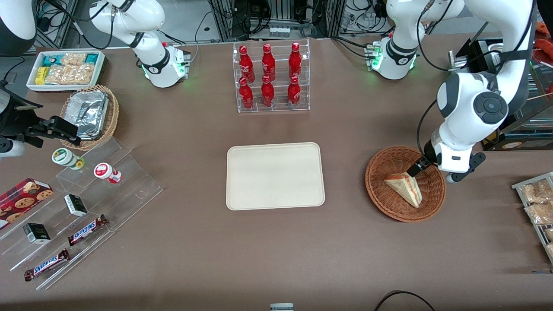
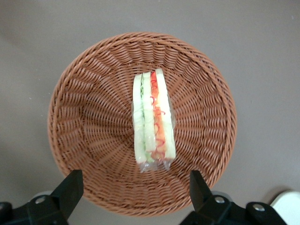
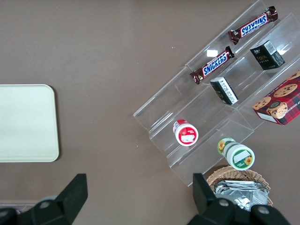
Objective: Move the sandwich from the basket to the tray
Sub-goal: 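Close the left gripper on the wrapped sandwich and lift it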
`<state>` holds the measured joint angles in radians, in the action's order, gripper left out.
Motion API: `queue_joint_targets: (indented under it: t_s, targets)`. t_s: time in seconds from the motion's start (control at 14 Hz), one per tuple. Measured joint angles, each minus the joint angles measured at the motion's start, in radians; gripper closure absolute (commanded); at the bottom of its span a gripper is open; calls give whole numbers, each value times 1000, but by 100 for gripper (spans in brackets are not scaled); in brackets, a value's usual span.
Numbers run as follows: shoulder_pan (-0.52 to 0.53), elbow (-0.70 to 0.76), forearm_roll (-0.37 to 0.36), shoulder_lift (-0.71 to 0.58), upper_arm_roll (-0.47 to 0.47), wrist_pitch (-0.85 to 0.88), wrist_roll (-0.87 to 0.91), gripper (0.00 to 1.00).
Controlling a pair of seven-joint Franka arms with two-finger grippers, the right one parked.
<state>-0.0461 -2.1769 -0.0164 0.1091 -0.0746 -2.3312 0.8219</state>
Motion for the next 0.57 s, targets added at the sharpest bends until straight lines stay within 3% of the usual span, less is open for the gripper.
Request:
queue_joint_targets:
  t_s: [0.57]
  targets:
    - [0, -5, -1, 106, -21, -80, 41, 0]
